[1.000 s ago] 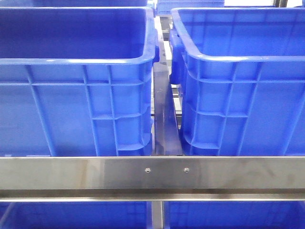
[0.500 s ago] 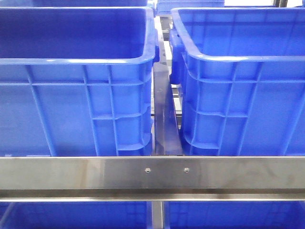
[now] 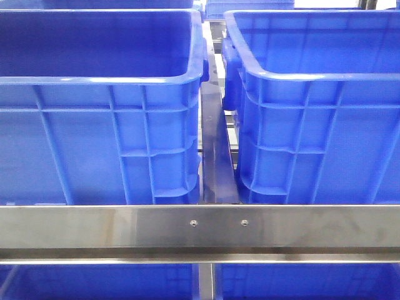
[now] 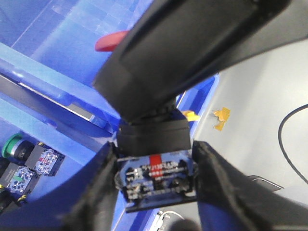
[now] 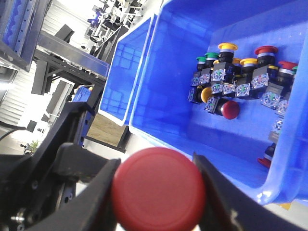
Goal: Pick red and yellow buttons and place in box
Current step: 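Carry the red button with the right gripper over the empty bin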
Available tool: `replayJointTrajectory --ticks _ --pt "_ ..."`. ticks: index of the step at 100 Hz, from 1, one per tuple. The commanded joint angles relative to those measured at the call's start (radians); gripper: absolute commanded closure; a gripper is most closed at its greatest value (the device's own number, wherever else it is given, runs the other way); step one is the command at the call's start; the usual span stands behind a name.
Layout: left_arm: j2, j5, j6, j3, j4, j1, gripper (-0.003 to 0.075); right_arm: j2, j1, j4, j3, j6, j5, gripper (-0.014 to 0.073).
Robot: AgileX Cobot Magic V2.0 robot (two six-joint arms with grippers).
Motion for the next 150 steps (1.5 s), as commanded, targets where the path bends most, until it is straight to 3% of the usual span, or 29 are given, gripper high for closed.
replayJointTrajectory --ticks 1,14,36,54,79,107,150 --pt "-0.035 -0.055 -0.002 -0.034 -0.013 -0.008 0.0339 -0.02 -0.001 0.068 -0.037 -0.018 0.018 0.0491" --pt "-0.035 -0.055 -0.002 -0.034 -0.013 -0.008 0.021 -0.02 -0.004 0.067 -0.037 -0.023 0.004 0.0491" --pt "-0.035 -0.055 -0.002 -0.034 -0.005 -0.008 0.0205 -0.022 -0.021 0.067 -0.038 -0.051 -0.059 0.0491" --pt "-0.035 -0.078 -0.033 -0.034 0.001 0.03 0.0206 -0.022 -0.142 0.066 -0.056 -0.061 -0.035 0.0491" --pt "-0.035 -0.109 -0.087 -0.034 0.001 0.218 0.0207 -0.022 -0.297 0.04 -0.057 -0.064 0.032 0.0491" --pt "-0.048 -0.112 -0.113 -0.018 0.001 0.441 0.0207 -0.022 -0.356 0.035 -0.057 -0.067 0.025 0.0491" --pt "-0.303 -0.263 -0.158 0.309 -0.007 0.653 0.0207 -0.022 -0.356 0.033 -0.057 -0.07 -0.022 0.0491"
